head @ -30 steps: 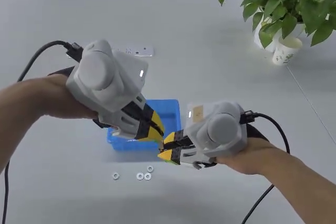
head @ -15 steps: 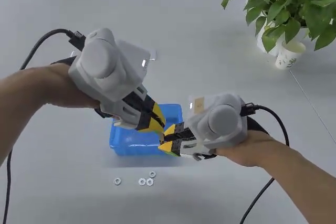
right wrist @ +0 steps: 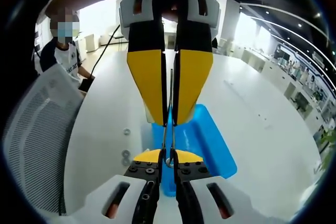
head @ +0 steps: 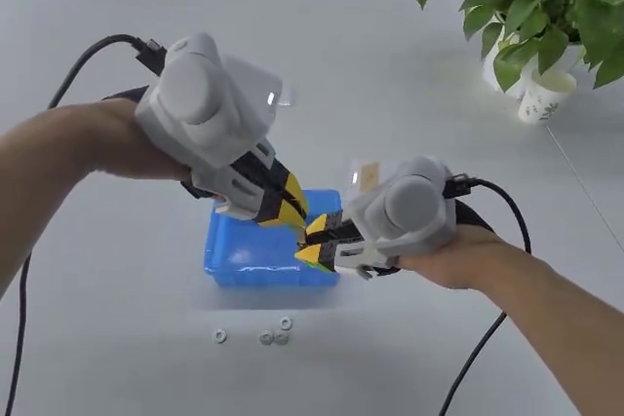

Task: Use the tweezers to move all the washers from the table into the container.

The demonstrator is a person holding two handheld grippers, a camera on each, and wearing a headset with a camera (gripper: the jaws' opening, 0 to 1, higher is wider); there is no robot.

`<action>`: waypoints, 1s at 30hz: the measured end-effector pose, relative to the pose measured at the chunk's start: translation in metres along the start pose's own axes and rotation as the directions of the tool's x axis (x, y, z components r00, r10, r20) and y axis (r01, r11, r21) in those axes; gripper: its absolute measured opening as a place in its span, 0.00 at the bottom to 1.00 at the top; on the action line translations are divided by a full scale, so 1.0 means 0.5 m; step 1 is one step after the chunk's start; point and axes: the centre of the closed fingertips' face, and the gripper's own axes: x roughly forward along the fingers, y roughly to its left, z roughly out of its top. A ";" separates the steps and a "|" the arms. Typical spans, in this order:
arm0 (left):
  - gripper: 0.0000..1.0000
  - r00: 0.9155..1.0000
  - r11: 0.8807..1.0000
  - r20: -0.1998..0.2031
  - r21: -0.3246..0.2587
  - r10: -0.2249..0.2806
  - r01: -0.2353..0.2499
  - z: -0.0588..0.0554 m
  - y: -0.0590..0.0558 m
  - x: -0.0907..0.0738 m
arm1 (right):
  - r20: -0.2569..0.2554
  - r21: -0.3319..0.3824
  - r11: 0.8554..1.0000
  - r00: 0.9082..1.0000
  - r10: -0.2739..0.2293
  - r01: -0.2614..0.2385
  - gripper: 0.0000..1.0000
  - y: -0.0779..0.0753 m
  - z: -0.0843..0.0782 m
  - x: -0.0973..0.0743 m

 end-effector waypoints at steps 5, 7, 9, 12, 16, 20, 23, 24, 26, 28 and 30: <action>0.06 1.000 1.000 -0.002 -0.004 -0.006 0.006 -0.012 0.011 0.008 | -0.005 0.011 1.000 1.000 0.006 -0.006 0.10 -0.010 -0.010 0.011; 0.06 1.000 1.000 -0.001 -0.006 -0.007 0.007 -0.016 0.016 0.012 | -0.007 0.016 1.000 1.000 0.007 -0.007 0.10 -0.014 -0.014 0.014; 0.06 1.000 1.000 -0.001 -0.006 -0.010 0.010 -0.021 0.020 0.015 | -0.010 0.018 1.000 1.000 0.009 -0.009 0.10 -0.018 -0.018 0.019; 0.06 1.000 1.000 -0.004 -0.008 -0.014 0.013 -0.027 0.025 0.021 | -0.013 0.023 1.000 1.000 0.013 -0.013 0.10 -0.022 -0.024 0.025; 0.06 1.000 1.000 -0.010 -0.011 -0.016 0.016 -0.037 0.032 0.029 | -0.017 0.033 0.999 1.000 0.019 -0.018 0.10 -0.029 -0.032 0.035; 0.06 1.000 1.000 -0.020 -0.011 -0.019 0.019 -0.048 0.037 0.039 | -0.023 0.043 0.999 0.999 0.027 -0.026 0.10 -0.034 -0.042 0.046; 0.06 0.999 1.000 -0.024 -0.016 -0.023 0.022 -0.056 0.042 0.047 | -0.028 0.052 0.998 0.999 0.031 -0.029 0.10 -0.038 -0.053 0.054; 0.06 0.999 1.000 -0.025 -0.017 -0.024 0.023 -0.058 0.043 0.049 | -0.031 0.054 0.998 0.999 0.033 -0.031 0.10 -0.038 -0.055 0.056; 0.06 0.999 0.999 -0.027 -0.019 -0.027 0.027 -0.063 0.044 0.055 | -0.040 0.049 0.998 0.999 0.034 -0.033 0.10 -0.038 -0.061 0.059; 0.06 0.999 0.999 -0.027 -0.022 -0.030 0.030 -0.065 0.045 0.059 | -0.043 0.053 0.998 0.998 0.040 -0.037 0.10 -0.038 -0.066 0.062; 0.06 0.999 0.999 -0.027 -0.021 -0.033 0.032 -0.067 0.046 0.062 | -0.045 0.053 0.998 0.998 0.041 -0.038 0.10 -0.040 -0.069 0.065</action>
